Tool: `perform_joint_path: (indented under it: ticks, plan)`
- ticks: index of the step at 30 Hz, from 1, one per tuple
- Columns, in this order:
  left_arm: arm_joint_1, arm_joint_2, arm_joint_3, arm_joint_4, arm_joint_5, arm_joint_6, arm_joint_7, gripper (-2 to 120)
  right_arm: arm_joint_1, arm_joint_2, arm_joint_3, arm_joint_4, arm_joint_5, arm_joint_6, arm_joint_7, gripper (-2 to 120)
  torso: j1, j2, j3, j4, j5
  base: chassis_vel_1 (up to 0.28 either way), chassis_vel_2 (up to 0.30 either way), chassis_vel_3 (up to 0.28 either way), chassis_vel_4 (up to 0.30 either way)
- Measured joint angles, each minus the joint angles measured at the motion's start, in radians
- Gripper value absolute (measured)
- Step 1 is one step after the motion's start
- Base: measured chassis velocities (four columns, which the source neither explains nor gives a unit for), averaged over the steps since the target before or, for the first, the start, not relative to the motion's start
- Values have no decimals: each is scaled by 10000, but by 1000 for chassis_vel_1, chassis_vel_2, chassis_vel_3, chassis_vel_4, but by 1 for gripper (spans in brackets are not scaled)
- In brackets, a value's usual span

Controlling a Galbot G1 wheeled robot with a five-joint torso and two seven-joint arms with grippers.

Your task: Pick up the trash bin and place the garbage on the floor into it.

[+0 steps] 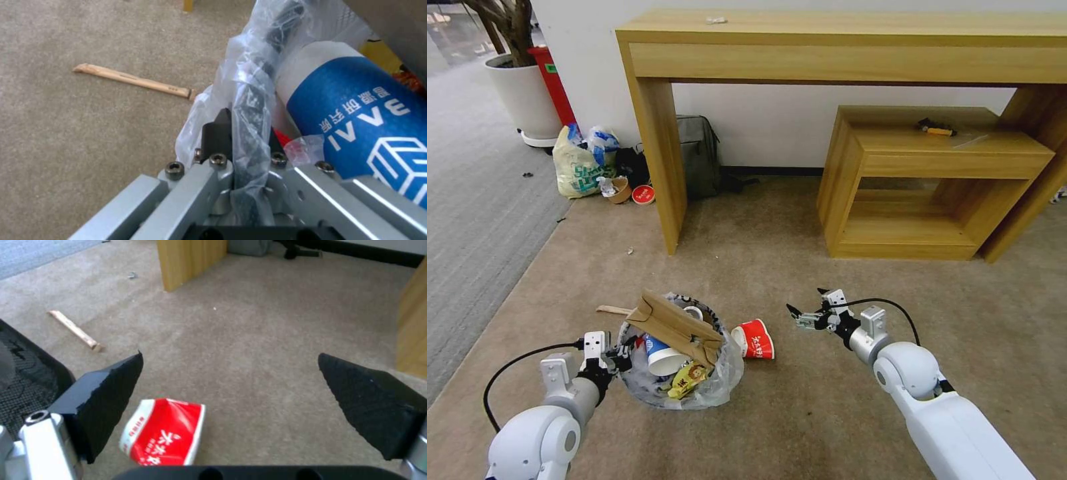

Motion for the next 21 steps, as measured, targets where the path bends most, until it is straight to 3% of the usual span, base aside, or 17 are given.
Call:
perform_joint_path:
  ticks: [21]
  plan:
    - [4,1,-53,-100,21,-17,35,0,-141,113,180,-460,41,110,27,100,-1,0,-1,2,-2,101,102,-109,-104]
